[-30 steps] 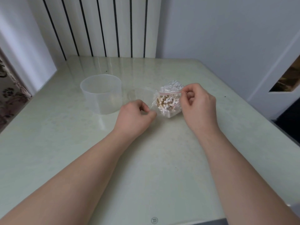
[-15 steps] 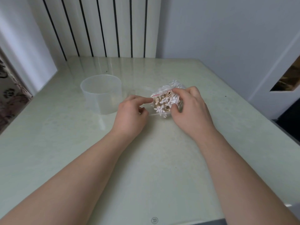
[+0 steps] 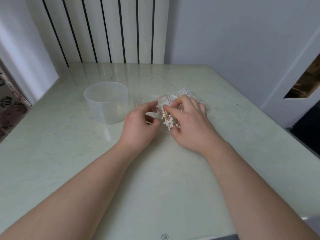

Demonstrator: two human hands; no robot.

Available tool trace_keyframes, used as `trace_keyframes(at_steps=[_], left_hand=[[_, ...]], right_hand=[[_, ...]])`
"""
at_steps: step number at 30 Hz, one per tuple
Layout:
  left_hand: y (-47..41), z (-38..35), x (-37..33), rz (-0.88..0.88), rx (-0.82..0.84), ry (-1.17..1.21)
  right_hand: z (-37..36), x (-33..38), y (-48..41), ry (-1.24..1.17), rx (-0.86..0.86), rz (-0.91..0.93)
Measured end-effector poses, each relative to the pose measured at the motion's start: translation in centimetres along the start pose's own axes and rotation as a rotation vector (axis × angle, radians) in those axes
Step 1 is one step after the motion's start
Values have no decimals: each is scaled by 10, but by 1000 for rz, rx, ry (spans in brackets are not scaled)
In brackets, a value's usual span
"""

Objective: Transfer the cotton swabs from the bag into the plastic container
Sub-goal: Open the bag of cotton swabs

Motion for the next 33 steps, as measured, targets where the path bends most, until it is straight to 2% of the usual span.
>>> trace_keyframes(at_steps=[6, 12, 15, 22, 33], left_hand=[[1, -3, -1, -47, 11, -9], [1, 5, -9, -215, -125, -47], [5, -3, -19, -281, -47, -54], [2, -12, -7, -163, 67, -62], [1, -12, -4, -98, 55, -40]], right_hand=[[0, -10, -4, -22, -54, -30], [11, -7, -7, -75, -214, 20], [15, -5, -6, -95, -277, 51], [27, -5, -2, -320, -380, -3], [40, -15, 4, -529, -523, -158]])
Point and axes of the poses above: each hand's wrist, its own y-axis away from the middle knuckle, its own z-axis out of the back of the hand, x = y × z, the point moved 7 cm from there along -y, towards the middle knuckle, and after that the axes turned 1 degree about -x, right-handed, at the moved point
